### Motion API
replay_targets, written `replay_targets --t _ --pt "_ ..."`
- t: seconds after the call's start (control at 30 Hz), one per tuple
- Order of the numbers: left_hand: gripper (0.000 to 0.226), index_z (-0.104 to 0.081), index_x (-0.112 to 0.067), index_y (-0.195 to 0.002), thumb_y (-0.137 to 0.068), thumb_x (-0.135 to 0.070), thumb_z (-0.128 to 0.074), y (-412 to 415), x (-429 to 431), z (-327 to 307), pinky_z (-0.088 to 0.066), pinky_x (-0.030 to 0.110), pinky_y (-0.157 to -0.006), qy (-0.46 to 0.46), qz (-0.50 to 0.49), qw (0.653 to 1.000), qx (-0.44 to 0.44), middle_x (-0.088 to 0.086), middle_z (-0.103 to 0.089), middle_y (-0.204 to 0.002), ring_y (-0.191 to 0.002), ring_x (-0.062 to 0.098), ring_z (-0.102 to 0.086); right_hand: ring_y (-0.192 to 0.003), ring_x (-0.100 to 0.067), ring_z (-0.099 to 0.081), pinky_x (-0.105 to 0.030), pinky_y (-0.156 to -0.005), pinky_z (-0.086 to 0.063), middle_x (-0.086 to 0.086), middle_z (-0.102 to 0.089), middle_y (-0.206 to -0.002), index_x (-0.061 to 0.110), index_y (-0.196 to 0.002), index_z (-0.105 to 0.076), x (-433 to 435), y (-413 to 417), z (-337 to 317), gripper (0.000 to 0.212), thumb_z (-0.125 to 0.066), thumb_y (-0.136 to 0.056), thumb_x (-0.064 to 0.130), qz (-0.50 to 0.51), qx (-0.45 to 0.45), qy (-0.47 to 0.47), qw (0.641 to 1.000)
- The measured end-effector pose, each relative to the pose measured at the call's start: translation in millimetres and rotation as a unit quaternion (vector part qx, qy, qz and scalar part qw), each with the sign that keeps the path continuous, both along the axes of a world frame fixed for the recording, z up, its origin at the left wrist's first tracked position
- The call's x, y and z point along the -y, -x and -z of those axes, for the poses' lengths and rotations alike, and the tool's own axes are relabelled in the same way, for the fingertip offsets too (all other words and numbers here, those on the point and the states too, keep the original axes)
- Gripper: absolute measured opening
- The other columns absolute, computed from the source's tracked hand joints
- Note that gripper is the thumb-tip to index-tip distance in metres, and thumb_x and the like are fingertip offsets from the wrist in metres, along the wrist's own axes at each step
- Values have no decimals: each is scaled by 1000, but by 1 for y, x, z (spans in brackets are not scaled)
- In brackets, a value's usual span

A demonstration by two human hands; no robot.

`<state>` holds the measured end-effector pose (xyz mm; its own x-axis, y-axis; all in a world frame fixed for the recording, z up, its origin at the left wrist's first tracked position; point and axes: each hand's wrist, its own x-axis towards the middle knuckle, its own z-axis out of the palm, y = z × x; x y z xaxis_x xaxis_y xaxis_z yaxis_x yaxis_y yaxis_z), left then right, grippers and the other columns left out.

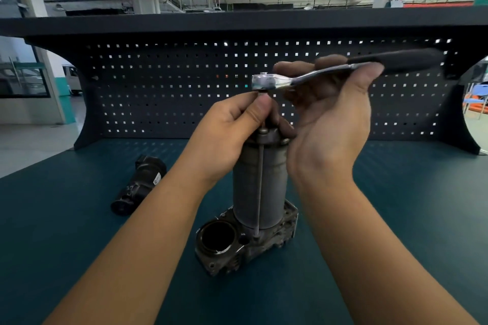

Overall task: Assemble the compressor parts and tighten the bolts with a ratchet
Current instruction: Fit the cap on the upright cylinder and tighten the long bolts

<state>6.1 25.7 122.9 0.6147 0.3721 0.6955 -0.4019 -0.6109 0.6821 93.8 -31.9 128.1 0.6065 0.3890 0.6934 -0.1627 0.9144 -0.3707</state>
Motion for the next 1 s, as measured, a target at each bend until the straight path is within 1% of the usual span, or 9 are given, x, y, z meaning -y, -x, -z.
replay_targets --t 0.13,0.23,0.4,0.5,0.6,0.7,0.8,0.87,1.0 --pt "32 -57 -14 -73 -96 -23 -36 -2 -1 2 -48 17 -72 -6 -5 1000 5 -4 -69 -70 -74 7 -65 -74 -23 -69 -24 -52 -41 -8 -71 -76 16 -86 -50 -2 -5 0 48 -17 -100 48 -74 -29 56 995" --pt "27 -61 -19 -77 -93 -28 -41 -1 1 0 -47 10 -67 -2 -17 1000 19 -11 -69 -69 -70 -1 -64 -74 -27 -66 -31 -59 -51 -10 -66 -77 16 -89 -51 -3 9 5 30 -30 -100 36 104 63 -96 988" --pt "15 -68 -34 -65 -77 -35 -58 2 0 0 -46 6 -66 9 -48 998 38 -28 -64 -63 -66 -15 -59 -80 -40 -59 -56 -69 -45 3 -57 -93 10 -93 -55 -13 -1 15 18 -46 -95 25 338 314 -171 871" --pt "16 -60 -20 -84 -93 -23 -48 1 0 1 -47 10 -69 -13 -22 999 24 -16 -69 -72 -74 -6 -63 -79 -34 -63 -44 -72 -51 -4 -61 -86 12 -88 -54 -8 2 10 21 -44 -97 28 280 235 -156 917" --pt "25 -57 -14 -80 -89 -32 -42 -1 -3 0 -49 16 -72 3 -27 999 22 -8 -69 -70 -74 4 -65 -71 -22 -67 -27 -56 -51 -7 -68 -74 11 -91 -50 1 5 2 32 -30 -101 35 89 29 -43 995" --pt "26 -57 -15 -79 -94 -30 -41 -2 -5 2 -52 24 -77 0 -27 999 19 -4 -69 -71 -76 10 -66 -66 -18 -68 -26 -51 -45 -5 -72 -76 16 -92 -47 -3 -1 4 36 -23 -101 42 -34 -55 46 997" --pt "26 -58 -15 -81 -94 -26 -39 -1 -5 2 -50 16 -70 9 -15 1000 21 -8 -70 -71 -73 4 -66 -69 -23 -68 -29 -58 -53 -8 -68 -73 14 -92 -45 -4 3 4 25 -31 -101 34 103 68 -82 989" --pt "25 -60 -15 -82 -94 -26 -41 -1 -3 1 -48 11 -67 -3 -18 1000 21 -12 -69 -71 -71 -2 -65 -77 -32 -66 -41 -72 -54 -11 -64 -78 22 -98 -47 -6 -4 6 15 -40 -97 35 222 222 -168 934" --pt "25 -60 -11 -79 -95 -19 -42 -1 -2 2 -46 8 -64 -12 -20 1000 21 -14 -69 -68 -68 -4 -63 -80 -39 -64 -57 -73 -48 -5 -62 -88 20 -94 -53 -8 -15 10 19 -45 -95 37 339 324 -162 869"
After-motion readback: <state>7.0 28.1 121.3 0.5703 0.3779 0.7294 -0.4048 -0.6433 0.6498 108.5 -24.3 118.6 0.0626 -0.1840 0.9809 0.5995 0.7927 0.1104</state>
